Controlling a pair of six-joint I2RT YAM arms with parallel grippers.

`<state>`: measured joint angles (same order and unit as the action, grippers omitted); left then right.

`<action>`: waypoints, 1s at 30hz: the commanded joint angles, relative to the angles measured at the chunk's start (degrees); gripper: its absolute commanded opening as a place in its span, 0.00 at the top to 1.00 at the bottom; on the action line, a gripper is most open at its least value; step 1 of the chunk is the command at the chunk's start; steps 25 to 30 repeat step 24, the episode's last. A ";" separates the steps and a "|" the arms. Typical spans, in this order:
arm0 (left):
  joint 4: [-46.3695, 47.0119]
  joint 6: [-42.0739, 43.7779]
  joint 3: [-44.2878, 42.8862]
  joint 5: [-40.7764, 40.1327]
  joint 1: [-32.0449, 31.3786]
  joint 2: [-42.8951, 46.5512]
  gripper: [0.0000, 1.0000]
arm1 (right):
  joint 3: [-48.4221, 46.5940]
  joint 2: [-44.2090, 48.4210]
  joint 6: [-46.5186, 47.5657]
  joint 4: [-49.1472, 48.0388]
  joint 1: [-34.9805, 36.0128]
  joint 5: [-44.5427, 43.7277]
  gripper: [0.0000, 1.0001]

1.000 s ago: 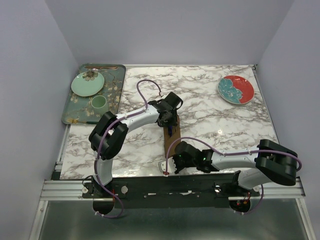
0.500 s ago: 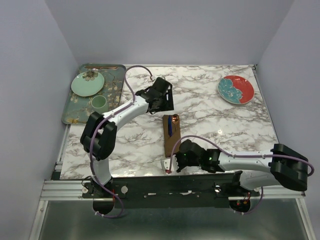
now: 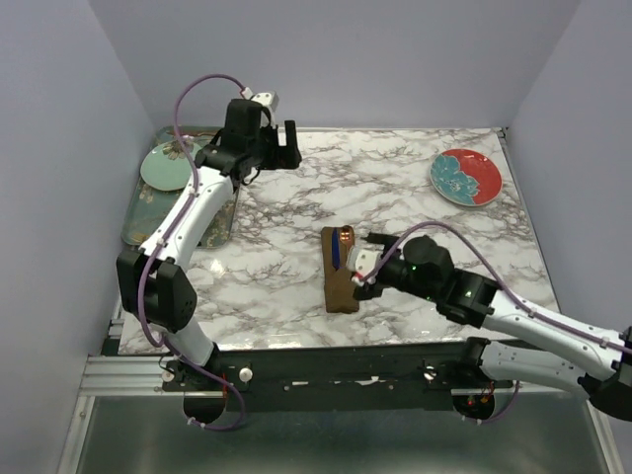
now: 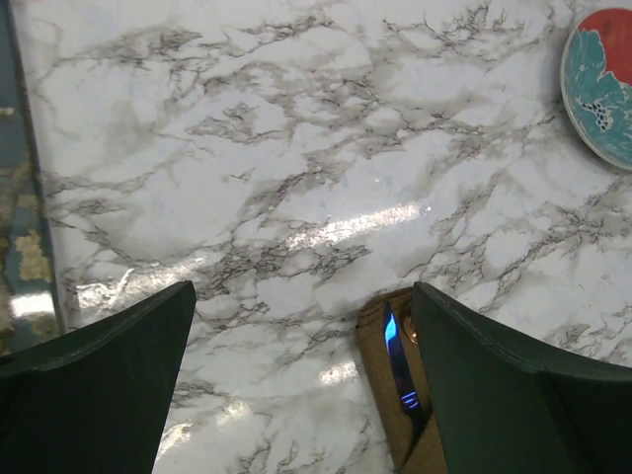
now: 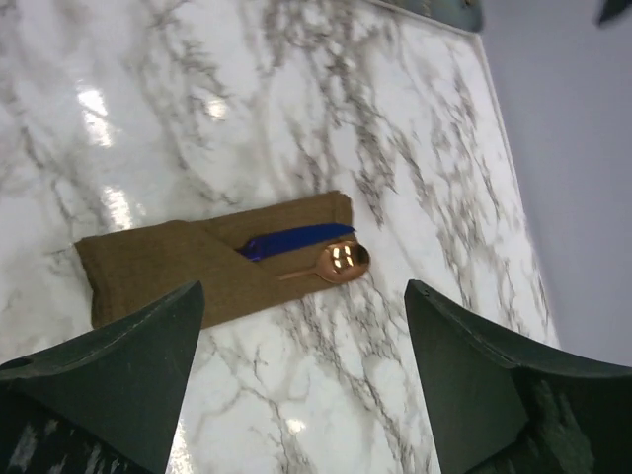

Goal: Fold the napkin into a case and place the utensils inside
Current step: Reset both arms

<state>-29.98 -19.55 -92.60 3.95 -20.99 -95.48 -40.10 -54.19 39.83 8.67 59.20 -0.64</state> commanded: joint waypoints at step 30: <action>-12.74 22.62 26.68 -9.14 5.70 24.90 0.01 | -5.25 12.00 -30.96 28.25 -49.26 10.75 0.00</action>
